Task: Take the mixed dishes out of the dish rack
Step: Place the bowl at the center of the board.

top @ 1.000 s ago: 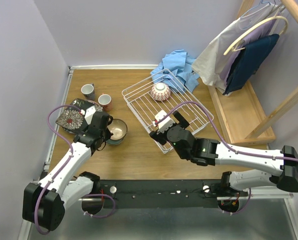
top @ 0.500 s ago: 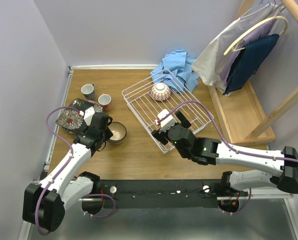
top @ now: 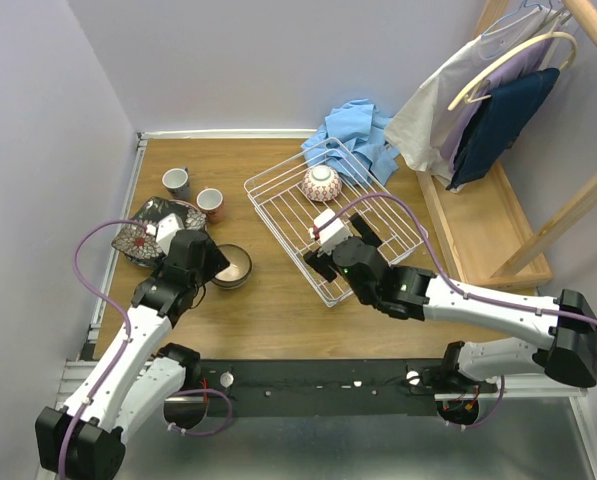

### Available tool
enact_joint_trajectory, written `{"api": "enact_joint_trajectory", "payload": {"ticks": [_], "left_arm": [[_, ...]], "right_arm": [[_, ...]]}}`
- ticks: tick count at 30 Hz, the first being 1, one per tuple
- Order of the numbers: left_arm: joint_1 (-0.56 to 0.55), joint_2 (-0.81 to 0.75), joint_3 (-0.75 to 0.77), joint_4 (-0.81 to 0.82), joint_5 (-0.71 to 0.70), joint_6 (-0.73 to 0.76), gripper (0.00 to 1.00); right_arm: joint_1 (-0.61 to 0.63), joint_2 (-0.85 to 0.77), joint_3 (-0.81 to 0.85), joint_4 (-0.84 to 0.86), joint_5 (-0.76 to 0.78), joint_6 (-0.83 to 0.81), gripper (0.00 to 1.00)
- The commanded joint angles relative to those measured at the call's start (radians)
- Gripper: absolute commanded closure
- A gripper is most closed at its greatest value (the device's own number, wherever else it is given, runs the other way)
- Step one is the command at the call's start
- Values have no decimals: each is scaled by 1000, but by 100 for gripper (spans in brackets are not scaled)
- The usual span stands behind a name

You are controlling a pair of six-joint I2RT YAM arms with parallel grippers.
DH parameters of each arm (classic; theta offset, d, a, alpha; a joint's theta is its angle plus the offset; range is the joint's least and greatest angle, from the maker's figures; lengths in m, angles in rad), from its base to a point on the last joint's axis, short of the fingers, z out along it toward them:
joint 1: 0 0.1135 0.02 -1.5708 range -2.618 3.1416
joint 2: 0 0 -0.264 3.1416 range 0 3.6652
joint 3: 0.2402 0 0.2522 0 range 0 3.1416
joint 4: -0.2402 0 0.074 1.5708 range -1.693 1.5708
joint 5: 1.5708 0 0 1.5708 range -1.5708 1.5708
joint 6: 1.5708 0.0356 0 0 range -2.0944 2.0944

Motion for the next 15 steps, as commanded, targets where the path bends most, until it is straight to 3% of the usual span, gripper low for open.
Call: {"api": "enact_joint_trajectory", "payload": {"ticks": [1, 8, 15], "left_arm": [[5, -83, 69, -85, 2, 10, 11], [5, -224, 112, -128, 64, 70, 1], [5, -387, 73, -76, 119, 169, 1]], "right_arm": [[-79, 59, 83, 13, -65, -40, 0], [-232, 228, 198, 75, -166, -118, 0], [-349, 443, 321, 157, -252, -316, 0]]}}
